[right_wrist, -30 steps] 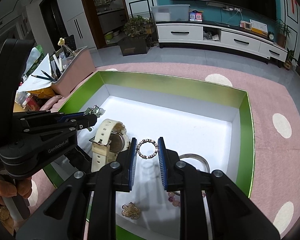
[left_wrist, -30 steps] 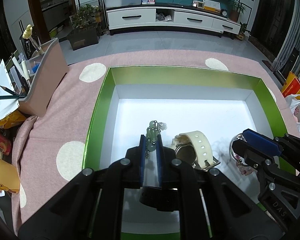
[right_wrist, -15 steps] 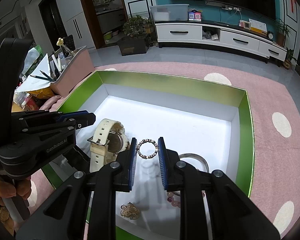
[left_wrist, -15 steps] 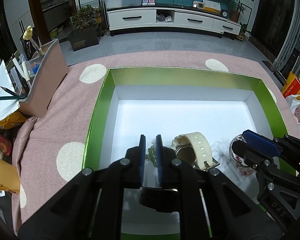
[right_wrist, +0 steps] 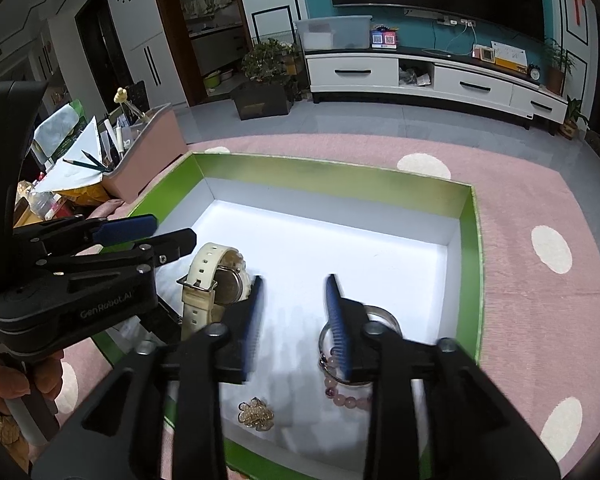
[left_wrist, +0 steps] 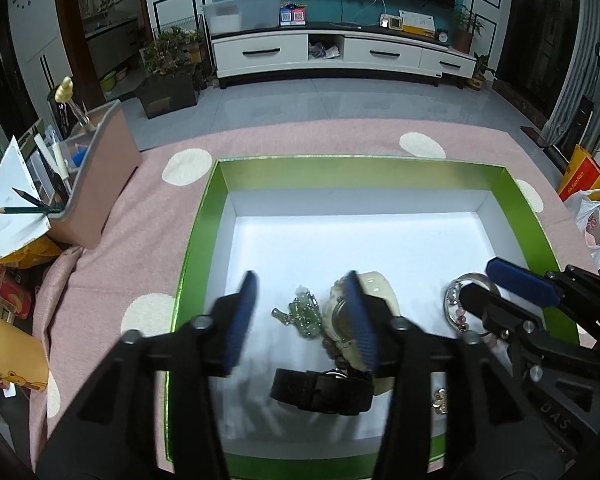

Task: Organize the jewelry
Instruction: 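Withdraw both tools from the box toward the red bead bracelet and small ring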

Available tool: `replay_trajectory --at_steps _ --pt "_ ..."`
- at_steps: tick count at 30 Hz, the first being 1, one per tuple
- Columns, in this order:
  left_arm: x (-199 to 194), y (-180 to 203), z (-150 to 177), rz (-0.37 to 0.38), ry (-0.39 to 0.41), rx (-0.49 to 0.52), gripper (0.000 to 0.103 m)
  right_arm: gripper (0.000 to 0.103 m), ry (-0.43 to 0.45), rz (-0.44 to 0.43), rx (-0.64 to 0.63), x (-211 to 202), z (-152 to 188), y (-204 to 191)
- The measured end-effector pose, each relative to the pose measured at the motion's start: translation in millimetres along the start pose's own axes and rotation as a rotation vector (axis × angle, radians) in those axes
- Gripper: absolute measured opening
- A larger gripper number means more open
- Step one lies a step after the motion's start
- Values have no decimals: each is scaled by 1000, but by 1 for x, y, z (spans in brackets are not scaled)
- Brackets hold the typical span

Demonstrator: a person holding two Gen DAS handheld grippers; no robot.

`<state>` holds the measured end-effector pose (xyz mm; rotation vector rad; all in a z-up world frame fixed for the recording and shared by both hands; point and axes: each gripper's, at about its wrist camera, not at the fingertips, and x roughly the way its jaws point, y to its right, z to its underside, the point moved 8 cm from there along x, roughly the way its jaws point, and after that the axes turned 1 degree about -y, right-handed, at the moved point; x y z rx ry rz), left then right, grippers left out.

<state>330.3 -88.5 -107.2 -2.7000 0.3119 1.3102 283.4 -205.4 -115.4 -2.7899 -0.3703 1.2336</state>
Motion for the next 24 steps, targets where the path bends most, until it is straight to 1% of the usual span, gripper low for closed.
replay_trajectory --at_steps 1,2,3,4,6,7,12,14,16,17,21,24 --pt "-4 1 0 -1 11 3 62 38 7 3 -2 -3 0 1" --pt "-7 2 -1 -4 20 7 65 39 13 7 -4 -6 0 1" --pt "-11 3 -1 -10 32 11 71 43 18 10 -5 -9 0 2" --pt "-13 3 0 -12 39 12 74 47 25 14 -4 -12 0 3" --pt "-18 6 0 -9 51 13 77 50 36 15 -1 -18 1 4" --pt "-21 7 0 -10 57 10 82 53 43 15 -1 -22 1 5" --pt "-30 6 1 -12 70 4 86 60 67 28 -2 -35 2 7" --pt "-35 8 3 -10 73 6 88 65 79 35 3 -43 2 10" --pt "-39 9 5 -12 79 7 93 71 87 39 12 -48 3 12" --pt "-42 10 5 -10 80 9 93 73 89 41 18 -49 4 13" --pt "-51 14 10 1 84 7 99 75 87 51 35 -60 13 17" --pt "-60 19 17 6 83 12 101 81 92 55 44 -70 18 20"
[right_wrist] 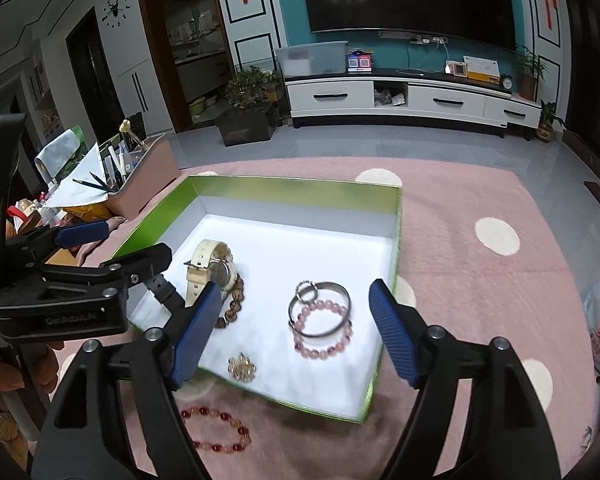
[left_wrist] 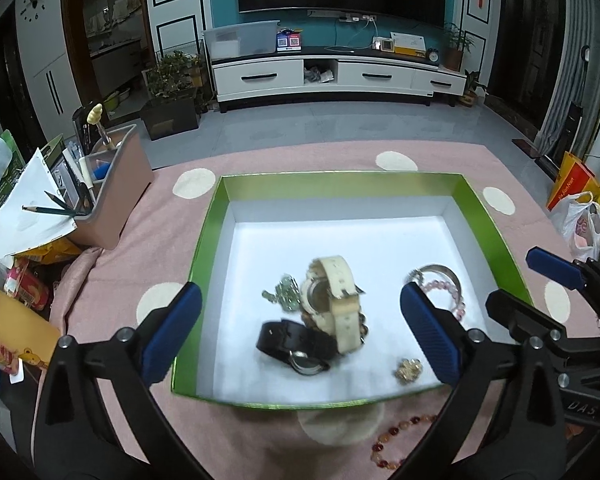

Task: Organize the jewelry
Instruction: 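Withdraw both tools from the box toward the red bead bracelet and small ring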

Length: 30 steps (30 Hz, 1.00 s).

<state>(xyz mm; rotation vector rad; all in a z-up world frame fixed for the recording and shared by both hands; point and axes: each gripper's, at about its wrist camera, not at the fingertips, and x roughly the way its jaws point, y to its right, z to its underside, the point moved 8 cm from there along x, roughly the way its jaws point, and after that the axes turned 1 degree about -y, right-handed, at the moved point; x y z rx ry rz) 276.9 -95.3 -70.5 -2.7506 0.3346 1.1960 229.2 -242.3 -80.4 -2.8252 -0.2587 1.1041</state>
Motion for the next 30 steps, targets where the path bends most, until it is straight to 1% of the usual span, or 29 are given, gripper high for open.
replay_trajectory --at_steps 5,7,11,14,19,24,26,30 --pt "-14 7 9 15 -5 -9 101 85 10 -1 18 -22 9 9" --pt "-19 11 14 25 -16 -9 101 88 6 -5 17 -31 15 11" --pt "-31 20 25 34 -24 -4 101 89 -5 -10 8 -43 28 10" --pt "-39 26 35 56 -34 -13 101 90 -16 -20 13 -52 40 10" --pt "-55 34 51 63 -32 -14 101 92 -36 -29 17 -61 57 8" --pt "-64 36 66 67 -42 -41 101 92 -46 -34 14 -69 68 6" --pt "-66 36 72 91 -55 -60 101 92 -51 -36 21 -73 72 6" --pt "-68 26 89 96 -88 -127 101 92 -60 -32 19 -79 81 5"
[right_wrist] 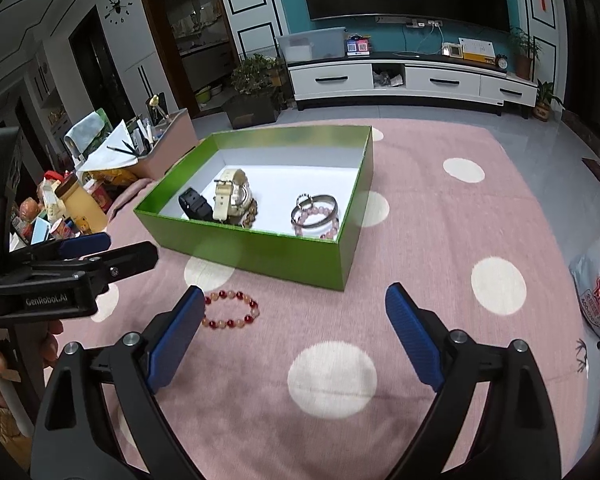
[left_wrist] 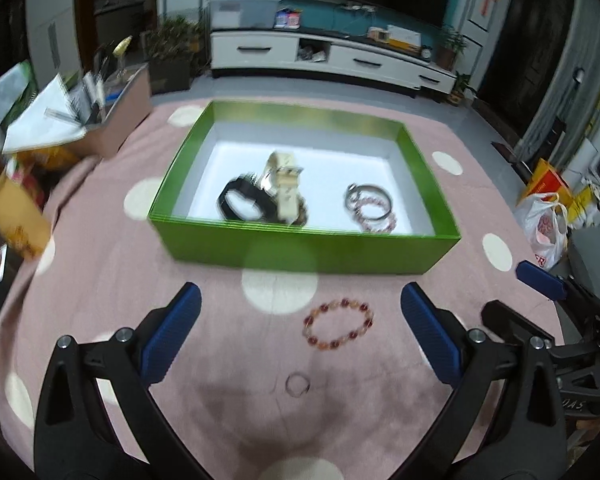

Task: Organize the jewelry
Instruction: 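Withdraw both tools from the box toward the red bead bracelet and small ring, then grasp small dark ring with left tool while right tool grasps red-and-cream bead bracelet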

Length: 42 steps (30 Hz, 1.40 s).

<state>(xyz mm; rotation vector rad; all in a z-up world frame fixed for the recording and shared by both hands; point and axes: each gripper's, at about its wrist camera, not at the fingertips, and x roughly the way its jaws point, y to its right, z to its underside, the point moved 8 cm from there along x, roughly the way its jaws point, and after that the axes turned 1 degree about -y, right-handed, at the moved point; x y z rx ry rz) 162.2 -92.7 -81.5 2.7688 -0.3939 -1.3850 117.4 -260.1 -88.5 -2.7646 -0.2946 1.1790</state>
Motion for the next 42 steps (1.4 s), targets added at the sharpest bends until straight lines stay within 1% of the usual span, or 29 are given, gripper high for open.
replay_trajectory --at_steps 3,4,7,9,10,12,13,15,18,20,22,23,25,27,29,31,33,36,38,39,40,41,42 --pt "0 -10 18 59 -17 -61 101 92 -13 -3 -1 1 8 0" --pt "-1 -12 24 62 -15 -69 101 92 -18 -6 3 2 11 0" --pt "-2 -11 40 80 -2 -45 101 92 -31 -18 11 5 20 -2" --pt "4 -10 50 64 -36 -11 101 92 -44 -19 10 9 25 -2" --pt "10 -8 59 34 -66 36 101 92 -52 -19 10 11 29 -2" --pt "17 -5 69 -8 -97 112 101 92 -61 -18 13 13 31 -1" --pt "20 -3 74 -43 -113 160 101 92 -64 -18 14 15 33 0" --pt "22 2 79 -57 -118 203 101 92 -70 -18 16 17 35 0" --pt "24 1 82 -39 -105 180 101 92 -80 -20 25 23 38 0" --pt "28 3 84 -6 -97 150 101 92 -89 -24 30 27 38 -1" --pt "33 1 85 -12 -90 137 99 92 -90 -30 24 30 39 -3" --pt "35 1 85 -13 -85 137 96 92 -92 -31 21 32 39 -4" --pt "40 1 86 -5 -87 126 79 92 -99 -35 21 37 39 -5" --pt "46 1 87 -7 -95 123 74 92 -104 -44 17 42 39 -7" --pt "49 -1 87 -8 -93 125 64 92 -108 -50 11 47 38 -8" --pt "52 -2 88 -13 -93 138 52 92 -110 -56 5 52 38 -11" --pt "52 -3 89 -21 -83 148 48 92 -117 -59 -2 57 37 -13" --pt "50 -2 91 -25 -62 182 45 91 -125 -72 -10 67 36 -17" --pt "48 -1 93 -11 -47 206 35 86 -130 -79 -25 74 35 -22" --pt "47 -1 93 -3 -42 215 26 83 -132 -79 -30 77 35 -24" --pt "47 -1 93 0 -39 217 19 77 -136 -81 -37 81 35 -26" --pt "46 -1 93 3 -39 218 19 75 -139 -83 -41 84 35 -28" --pt "46 -2 92 9 -38 217 19 69 -146 -84 -48 89 35 -30"
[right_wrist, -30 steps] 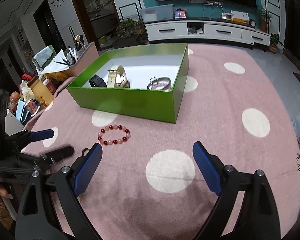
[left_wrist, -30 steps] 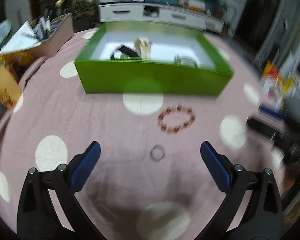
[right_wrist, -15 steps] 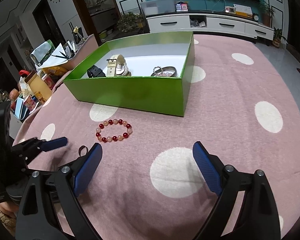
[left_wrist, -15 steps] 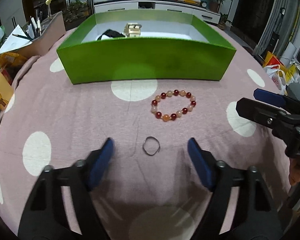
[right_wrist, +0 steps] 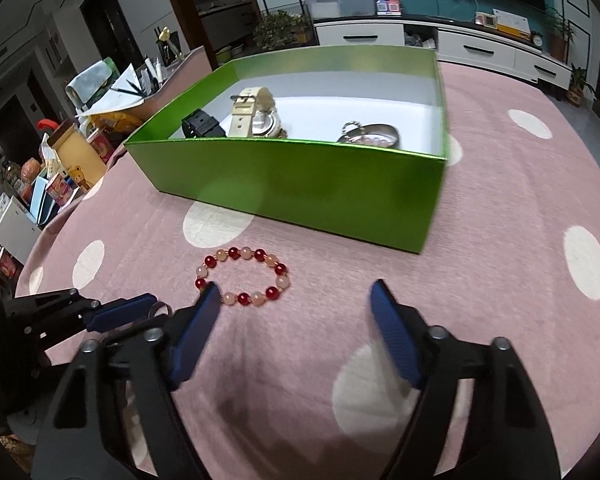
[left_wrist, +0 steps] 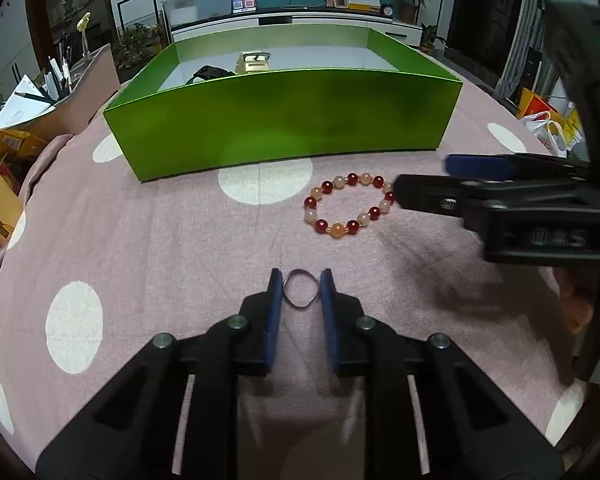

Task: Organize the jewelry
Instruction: 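Grasp small dark ring with left tool while right tool grasps red-and-cream bead bracelet, then lift and carry the small ring and bead bracelet over the green box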

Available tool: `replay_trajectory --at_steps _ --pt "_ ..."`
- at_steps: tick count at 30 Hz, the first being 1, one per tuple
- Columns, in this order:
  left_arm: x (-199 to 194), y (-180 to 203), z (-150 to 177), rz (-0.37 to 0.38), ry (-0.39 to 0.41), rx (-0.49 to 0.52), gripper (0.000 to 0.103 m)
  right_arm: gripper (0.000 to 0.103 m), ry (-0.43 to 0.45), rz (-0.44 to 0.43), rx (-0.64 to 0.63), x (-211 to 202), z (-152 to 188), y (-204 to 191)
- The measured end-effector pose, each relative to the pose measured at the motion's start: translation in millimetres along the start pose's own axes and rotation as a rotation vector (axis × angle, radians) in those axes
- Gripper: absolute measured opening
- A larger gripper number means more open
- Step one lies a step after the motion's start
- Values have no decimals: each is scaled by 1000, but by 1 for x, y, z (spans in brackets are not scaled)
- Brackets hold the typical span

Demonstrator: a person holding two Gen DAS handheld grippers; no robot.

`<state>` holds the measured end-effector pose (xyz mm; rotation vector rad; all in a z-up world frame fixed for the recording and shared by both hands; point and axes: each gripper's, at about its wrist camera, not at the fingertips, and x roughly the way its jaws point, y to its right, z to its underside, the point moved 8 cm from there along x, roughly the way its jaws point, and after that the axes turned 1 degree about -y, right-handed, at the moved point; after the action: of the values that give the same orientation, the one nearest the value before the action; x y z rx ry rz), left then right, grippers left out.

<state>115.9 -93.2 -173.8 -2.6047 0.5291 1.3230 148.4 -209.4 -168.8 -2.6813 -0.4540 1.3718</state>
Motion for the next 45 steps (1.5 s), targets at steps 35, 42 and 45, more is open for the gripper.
replay_trajectory --at_steps 35,42,45 --pt "-36 -49 -38 -17 54 -196 19 7 233 114 -210 -72 -61 -44" --pt "-45 -49 -51 -30 68 -187 19 7 288 118 -192 -96 -66 -39" --pt "-50 -49 -53 -37 75 -188 19 7 285 113 -183 -98 -61 -37"
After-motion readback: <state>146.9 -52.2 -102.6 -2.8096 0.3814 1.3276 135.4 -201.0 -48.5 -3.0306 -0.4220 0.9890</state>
